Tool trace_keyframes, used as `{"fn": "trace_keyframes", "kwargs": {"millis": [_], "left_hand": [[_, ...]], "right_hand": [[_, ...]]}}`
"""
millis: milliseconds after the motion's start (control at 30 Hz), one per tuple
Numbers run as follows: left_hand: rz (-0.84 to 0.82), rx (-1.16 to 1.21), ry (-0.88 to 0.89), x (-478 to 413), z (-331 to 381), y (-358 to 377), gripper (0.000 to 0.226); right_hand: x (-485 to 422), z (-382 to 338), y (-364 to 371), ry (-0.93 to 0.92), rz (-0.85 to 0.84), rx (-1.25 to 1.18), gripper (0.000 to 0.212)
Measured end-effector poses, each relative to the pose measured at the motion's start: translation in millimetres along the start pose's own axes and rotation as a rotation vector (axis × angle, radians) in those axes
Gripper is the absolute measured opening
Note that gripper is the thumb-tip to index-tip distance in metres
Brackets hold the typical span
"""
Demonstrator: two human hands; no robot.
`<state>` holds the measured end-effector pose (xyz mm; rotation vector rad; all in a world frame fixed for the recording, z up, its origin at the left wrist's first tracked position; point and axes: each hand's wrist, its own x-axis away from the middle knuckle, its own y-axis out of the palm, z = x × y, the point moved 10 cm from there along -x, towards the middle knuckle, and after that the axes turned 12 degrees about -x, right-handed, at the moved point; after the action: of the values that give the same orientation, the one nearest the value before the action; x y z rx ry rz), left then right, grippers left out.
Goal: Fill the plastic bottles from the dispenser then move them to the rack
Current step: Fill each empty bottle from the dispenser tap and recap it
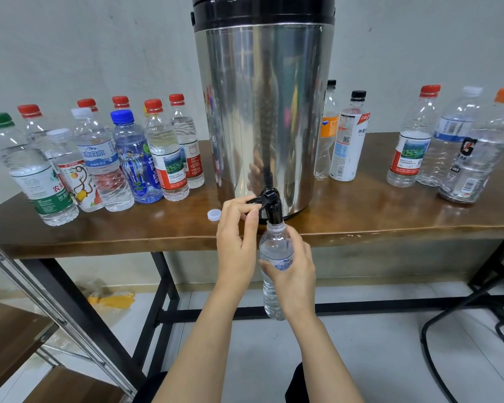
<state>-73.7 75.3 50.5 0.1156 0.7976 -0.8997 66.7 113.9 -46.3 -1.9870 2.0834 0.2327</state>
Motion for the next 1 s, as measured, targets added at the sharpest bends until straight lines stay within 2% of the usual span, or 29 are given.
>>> {"fn": "trace_keyframes", "kwargs": {"millis": [533,800,1000], "left_hand": [[0.0,-0.045,0.056,-1.7,1.3,-2.8,0.017],[-0.091,-0.395,0.354,-12.9,16.8,-7.6,0.021],[-0.146,-0.553,0.563,-17.5,32.9,-6.3,0.025]], "right_hand": [[0.1,-0.8,-0.3,-0.015,-0.017,0.009,0.079],[-1.0,-1.4,-0.1,-0.024,-0.035,0.003,0.08],[-1.2,-1.0,-0.9,-0.013,-0.039,-0.005,0.08]]}}
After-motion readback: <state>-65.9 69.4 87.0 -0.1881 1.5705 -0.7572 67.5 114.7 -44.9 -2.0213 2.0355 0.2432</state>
